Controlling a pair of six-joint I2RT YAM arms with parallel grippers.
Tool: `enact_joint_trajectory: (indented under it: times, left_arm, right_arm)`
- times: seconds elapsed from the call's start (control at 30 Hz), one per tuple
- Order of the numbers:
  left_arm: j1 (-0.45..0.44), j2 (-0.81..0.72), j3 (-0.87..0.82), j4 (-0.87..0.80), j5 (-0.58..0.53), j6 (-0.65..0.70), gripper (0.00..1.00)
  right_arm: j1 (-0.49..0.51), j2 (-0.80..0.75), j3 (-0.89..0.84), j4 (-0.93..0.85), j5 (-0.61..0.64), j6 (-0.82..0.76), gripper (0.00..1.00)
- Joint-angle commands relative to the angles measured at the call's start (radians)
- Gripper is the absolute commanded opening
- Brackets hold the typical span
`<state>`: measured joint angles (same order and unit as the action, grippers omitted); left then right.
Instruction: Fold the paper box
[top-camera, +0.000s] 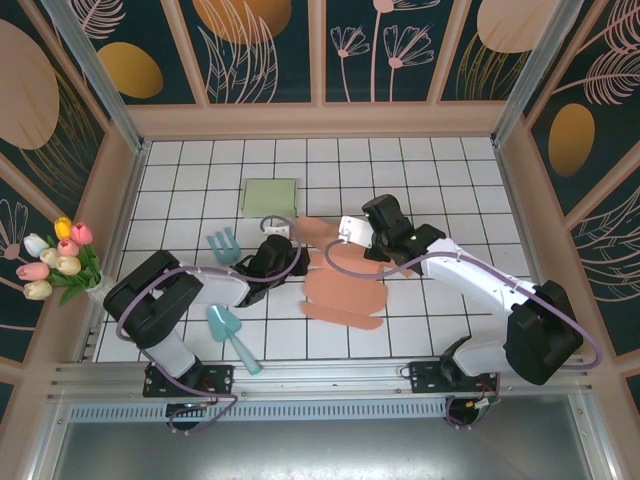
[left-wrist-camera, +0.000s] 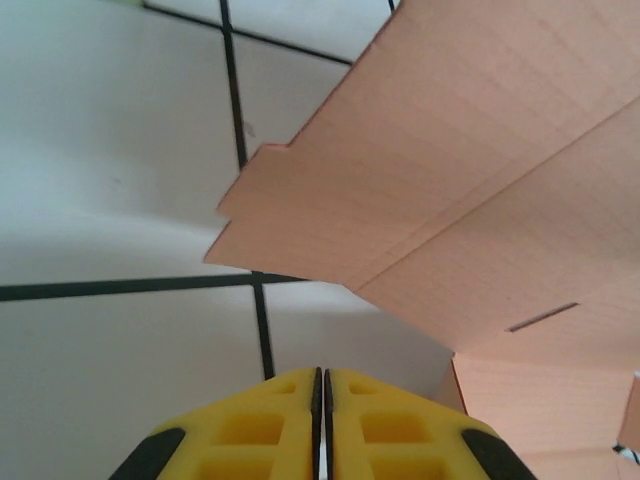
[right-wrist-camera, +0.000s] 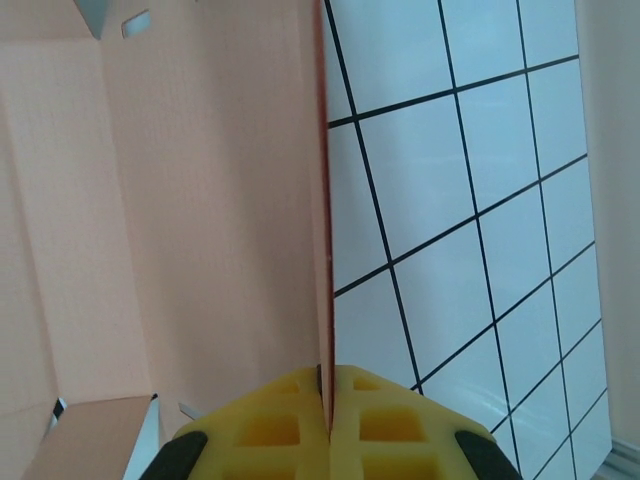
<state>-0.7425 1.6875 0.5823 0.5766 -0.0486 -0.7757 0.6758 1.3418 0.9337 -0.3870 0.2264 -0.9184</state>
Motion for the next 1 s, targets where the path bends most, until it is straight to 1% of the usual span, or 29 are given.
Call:
enact_joint_trajectory:
  times: [0.0, 0.1, 0.3, 0.47, 0.6, 0.7, 0.8, 0.97]
  left_arm:
    - [-0.003, 0.061, 0.038, 0.109, 0.119, -0.044, 0.12]
    - [-0.005, 0.087, 0.058, 0.147, 0.173, -0.075, 0.12]
    - [-0.007, 0.125, 0.083, 0.219, 0.228, -0.135, 0.12]
    - [-0.006, 0.161, 0.094, 0.227, 0.218, -0.142, 0.12]
    - [-0.006, 0.118, 0.063, 0.197, 0.181, -0.111, 0.12]
    - [-0.006, 0.006, 0.02, 0.128, 0.108, -0.051, 0.14]
    - [-0.005, -0.144, -0.039, 0.044, 0.006, 0.022, 0.16]
    - [-0.005, -0.382, -0.142, -0.083, -0.221, 0.116, 0.23]
  right_arm:
    - [0.007, 0.011, -0.014, 0.042, 0.01, -0.002, 0.0]
    - [0.012, 0.022, -0.031, 0.068, 0.009, -0.002, 0.0]
    - [0.018, 0.057, -0.053, 0.108, -0.006, 0.005, 0.0]
    - [0.018, 0.076, -0.067, 0.117, -0.008, 0.003, 0.0]
    - [0.013, 0.054, -0.076, 0.122, 0.0, -0.009, 0.0]
    - [0.008, 0.029, -0.087, 0.132, 0.021, -0.037, 0.0]
    - [0.008, -0.003, -0.114, 0.161, 0.057, -0.09, 0.0]
    - [0.037, -0.1, -0.218, 0.291, 0.104, -0.226, 0.0]
